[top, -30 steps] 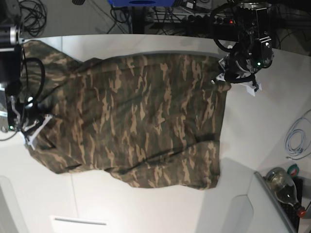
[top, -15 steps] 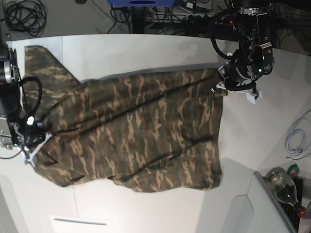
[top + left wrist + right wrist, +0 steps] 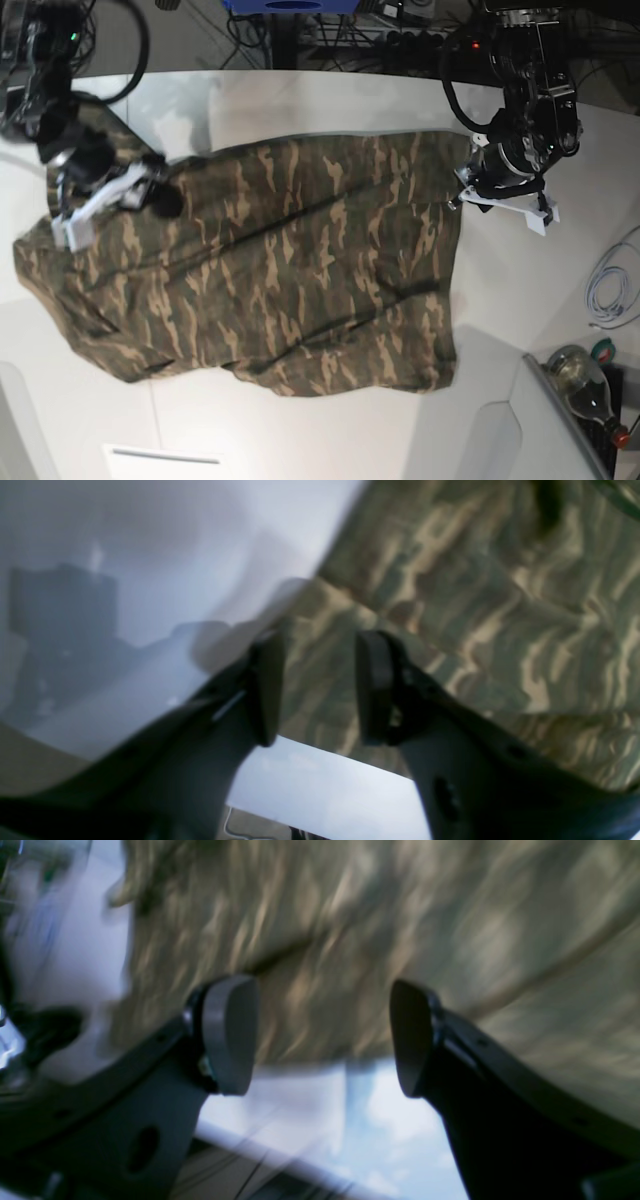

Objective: Layout the t-shirt on the table in an organized manner, then fold the t-shirt properly
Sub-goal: 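Release the shirt with both grippers and raise them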

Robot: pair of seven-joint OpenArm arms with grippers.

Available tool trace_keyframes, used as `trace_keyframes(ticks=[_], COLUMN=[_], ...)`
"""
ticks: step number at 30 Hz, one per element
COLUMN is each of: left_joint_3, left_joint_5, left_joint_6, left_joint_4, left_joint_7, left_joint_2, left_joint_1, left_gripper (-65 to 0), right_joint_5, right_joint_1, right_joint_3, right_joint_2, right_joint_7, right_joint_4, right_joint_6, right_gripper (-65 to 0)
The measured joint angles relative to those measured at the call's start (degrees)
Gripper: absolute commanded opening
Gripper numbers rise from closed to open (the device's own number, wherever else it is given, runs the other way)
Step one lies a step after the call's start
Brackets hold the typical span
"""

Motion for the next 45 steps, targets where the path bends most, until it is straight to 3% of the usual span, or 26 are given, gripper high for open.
trace_keyframes(ticks=[3,7,13,16,20,26,33,45], left_joint_3=[-7.02,-18.53,-18.64,-16.94,-14.05,-14.29,-13.92,-13.9], left_joint_5=[-0.66,1.11,0.15,0.66,0.74,0.76,0.74,0.76], left_joint_6=[-3.34,-19.04,-35.47,-39.8,-41.92,-41.68,-42.1,-42.1], left_joint_4=[-0.02,-0.02,-1.18,-5.73,-11.69,-16.79,-16.68,-16.63], left_joint_7=[0.04,-6.84,-16.0,-20.68,-27.96,-34.21,-34.47,-34.47], left_joint_2=[0.17,-0.26,0.92,0.26,0.39,-0.63,-1.25,-1.31], left_joint_1=[0.44,2.97,9.79,12.46,15.67,17.11,16.94,16.9], left_gripper=[-36.7,-36.7,-36.7,-36.7,-36.7,-36.7,-36.9,-36.9], right_joint_5=[-0.5,0.81,-0.02,0.76,0.92,1.64,2.6,3.48], right_joint_1=[-2.16,-2.08,-4.2,-4.33,-4.35,-3.5,1.9,3.17], right_joint_3=[-2.54,-6.93,-9.29,-9.7,-8.81,0.0,5.44,7.39], right_joint_2=[-1.33,-2.58,-3.82,-4.35,-5.16,-9.05,-8.85,-7.13], right_joint_7=[0.22,0.81,0.83,0.94,1.38,1.18,4.33,12.57], right_joint_4=[-2.93,-6.38,-8.44,-8.44,-10.67,-18.14,-25.7,-30.77], right_joint_6=[1.95,2.99,2.97,3.63,10.73,10.69,10.69,11.17], right_gripper=[-27.3,-27.3,-27.3,-27.3,-27.3,-27.2,-27.3,-27.5])
